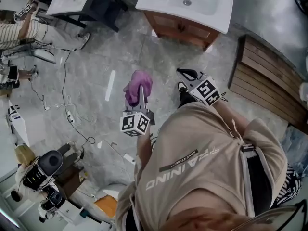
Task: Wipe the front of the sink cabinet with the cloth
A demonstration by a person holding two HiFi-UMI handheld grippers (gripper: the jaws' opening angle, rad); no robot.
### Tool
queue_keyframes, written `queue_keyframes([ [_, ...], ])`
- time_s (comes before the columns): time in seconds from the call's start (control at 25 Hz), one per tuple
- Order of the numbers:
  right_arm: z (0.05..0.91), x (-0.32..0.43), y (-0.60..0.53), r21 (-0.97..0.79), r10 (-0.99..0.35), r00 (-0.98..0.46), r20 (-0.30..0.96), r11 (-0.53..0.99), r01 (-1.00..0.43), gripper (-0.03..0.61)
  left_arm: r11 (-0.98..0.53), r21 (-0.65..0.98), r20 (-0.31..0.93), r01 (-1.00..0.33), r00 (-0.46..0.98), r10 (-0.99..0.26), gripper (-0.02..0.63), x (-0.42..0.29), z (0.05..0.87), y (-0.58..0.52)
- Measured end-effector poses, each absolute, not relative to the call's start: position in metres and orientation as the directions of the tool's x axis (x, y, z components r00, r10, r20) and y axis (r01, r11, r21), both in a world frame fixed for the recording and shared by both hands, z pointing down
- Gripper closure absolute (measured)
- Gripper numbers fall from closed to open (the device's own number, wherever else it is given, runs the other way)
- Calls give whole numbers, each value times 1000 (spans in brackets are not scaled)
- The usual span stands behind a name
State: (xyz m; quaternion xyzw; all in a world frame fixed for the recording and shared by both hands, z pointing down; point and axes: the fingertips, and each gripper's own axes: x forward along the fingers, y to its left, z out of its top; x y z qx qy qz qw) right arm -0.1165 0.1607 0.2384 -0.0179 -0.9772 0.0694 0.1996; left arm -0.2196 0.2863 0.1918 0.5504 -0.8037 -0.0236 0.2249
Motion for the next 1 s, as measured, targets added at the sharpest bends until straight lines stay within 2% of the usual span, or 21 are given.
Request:
queue_keyframes([
  [0.32, 241, -178, 119, -147, 76, -919, 387, 989, 19, 566, 392, 291, 322, -872, -297, -899, 565, -283, 191, 241],
  [0.56, 247, -213, 123, -172, 94, -905, 415, 985, 24, 566, 411, 361, 293, -837, -317, -902, 565, -333, 191, 229],
  [1.0, 230, -301, 124, -87, -183, -882, 434, 966, -244, 566, 158, 335, 291, -929, -57, -955, 565, -425, 196, 223],
])
